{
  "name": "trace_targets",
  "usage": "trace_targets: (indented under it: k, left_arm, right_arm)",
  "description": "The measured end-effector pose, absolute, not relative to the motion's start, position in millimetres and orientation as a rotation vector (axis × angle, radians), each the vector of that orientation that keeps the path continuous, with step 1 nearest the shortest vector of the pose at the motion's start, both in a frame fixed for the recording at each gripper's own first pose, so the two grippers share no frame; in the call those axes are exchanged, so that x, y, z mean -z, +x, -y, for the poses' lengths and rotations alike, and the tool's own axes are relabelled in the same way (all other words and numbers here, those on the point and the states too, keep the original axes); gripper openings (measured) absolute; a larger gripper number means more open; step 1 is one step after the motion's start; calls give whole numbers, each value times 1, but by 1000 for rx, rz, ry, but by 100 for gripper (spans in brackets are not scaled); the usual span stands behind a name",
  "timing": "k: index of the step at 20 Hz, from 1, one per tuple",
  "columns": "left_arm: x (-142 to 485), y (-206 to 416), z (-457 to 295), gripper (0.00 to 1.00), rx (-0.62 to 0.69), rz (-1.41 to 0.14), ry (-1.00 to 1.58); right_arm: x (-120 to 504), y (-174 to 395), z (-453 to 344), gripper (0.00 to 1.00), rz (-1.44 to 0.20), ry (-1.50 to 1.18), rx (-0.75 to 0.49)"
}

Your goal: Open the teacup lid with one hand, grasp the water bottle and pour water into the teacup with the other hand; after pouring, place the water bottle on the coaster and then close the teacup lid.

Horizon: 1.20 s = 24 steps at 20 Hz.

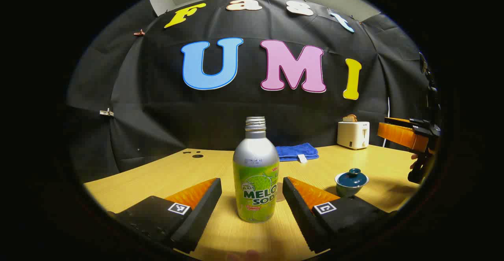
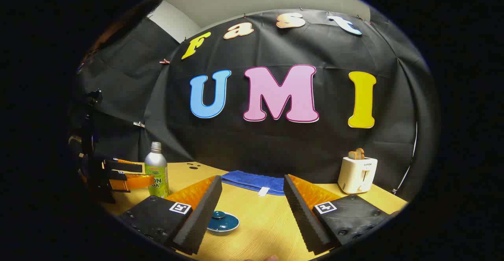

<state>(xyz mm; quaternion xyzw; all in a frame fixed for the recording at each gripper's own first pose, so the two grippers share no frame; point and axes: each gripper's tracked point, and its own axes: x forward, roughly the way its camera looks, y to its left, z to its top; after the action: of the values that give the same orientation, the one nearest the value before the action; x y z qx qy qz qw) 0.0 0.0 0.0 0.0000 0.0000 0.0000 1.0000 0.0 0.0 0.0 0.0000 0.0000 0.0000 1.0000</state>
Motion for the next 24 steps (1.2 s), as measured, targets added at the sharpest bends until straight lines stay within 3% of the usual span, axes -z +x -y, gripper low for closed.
trace_targets:
  k: [11,18,24]
  left_arm:
    - [5,1,0,99,1,4,3]
    - [7,2,0,99,1,6,4]
    - [8,1,0,99,2,6,4]
  right_arm:
    - [10,1,-4,97,-41,-8,-8]
    - [55,8,-32,96,-209,-65,-79]
    - [83,20,-54,87,-317,-107,-146]
